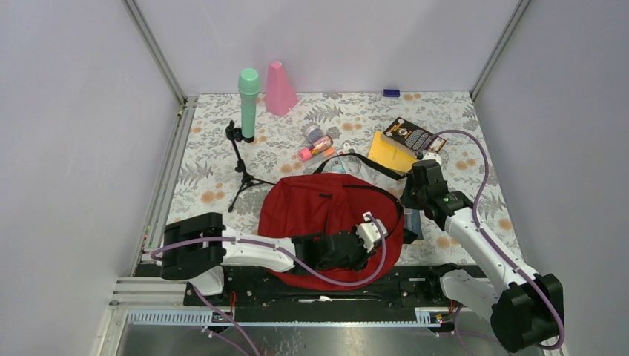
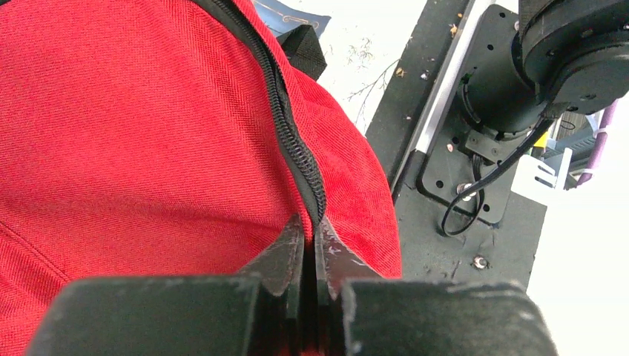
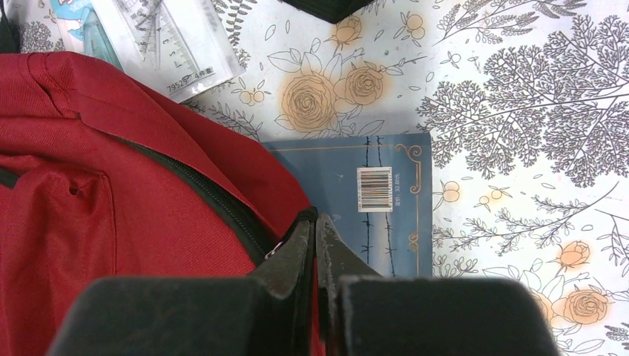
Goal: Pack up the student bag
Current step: Unzip the student bag at the center of the board.
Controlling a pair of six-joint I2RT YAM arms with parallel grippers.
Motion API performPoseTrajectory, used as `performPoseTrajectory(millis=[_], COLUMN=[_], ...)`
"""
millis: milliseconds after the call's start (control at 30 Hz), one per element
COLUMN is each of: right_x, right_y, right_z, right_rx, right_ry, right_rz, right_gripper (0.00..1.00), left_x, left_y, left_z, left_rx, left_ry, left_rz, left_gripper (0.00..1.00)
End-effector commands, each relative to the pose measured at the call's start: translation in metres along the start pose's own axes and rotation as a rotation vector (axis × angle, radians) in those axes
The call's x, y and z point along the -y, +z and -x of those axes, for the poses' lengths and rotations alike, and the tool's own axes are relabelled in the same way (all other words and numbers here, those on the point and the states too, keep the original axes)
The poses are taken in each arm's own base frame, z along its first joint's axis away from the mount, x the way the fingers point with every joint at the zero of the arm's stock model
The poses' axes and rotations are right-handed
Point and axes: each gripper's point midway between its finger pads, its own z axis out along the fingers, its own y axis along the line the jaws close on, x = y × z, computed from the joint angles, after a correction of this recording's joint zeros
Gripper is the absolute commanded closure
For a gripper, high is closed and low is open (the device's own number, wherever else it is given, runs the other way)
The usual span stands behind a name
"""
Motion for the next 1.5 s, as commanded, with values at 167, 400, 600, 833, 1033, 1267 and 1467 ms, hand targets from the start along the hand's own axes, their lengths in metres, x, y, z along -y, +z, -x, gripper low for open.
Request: performPoseTrajectory(millis=[167, 400, 600, 833, 1033, 1267, 1467], right_x=[-0.016, -0.020, -0.025, -0.032, -0.046, -0.053, -0.064], right_y=[0.003, 0.006, 0.013, 0.021, 0.026, 0.042, 0.046], right_z=[0.045, 0.050, 0.050, 0.054, 0.063, 0.064, 0.066], right_rx=[0.126, 0.127, 0.118, 0.109, 0.112, 0.079, 0.075], right_ry=[0.034, 0.034, 0.026, 0.008, -0.014, -0.053, -0.070], right_rz=[0.028, 0.037, 0.041, 0.043, 0.064, 0.054, 0.066], right_gripper=[1.00, 1.00, 1.00, 1.00, 1.00, 1.00, 1.00], left_x=[0.023, 0.027, 0.027, 0.027, 0.026, 0.023, 0.026], left_y=[-0.025, -0.030, -0.034, -0.039, -0.040, -0.043, -0.041], left_z=[-0.039, -0.045, -0.046, -0.045, -0.049, -0.042, -0.045], left_rx=[-0.132, -0.149, -0.149, -0.139, -0.154, -0.121, -0.132], left_ry=[0.034, 0.044, 0.033, 0.017, 0.019, 0.021, 0.019], left_rz=[-0.086, -0.093, -0.090, -0.087, -0.083, -0.067, -0.080], left_gripper=[1.00, 1.00, 1.00, 1.00, 1.00, 1.00, 1.00])
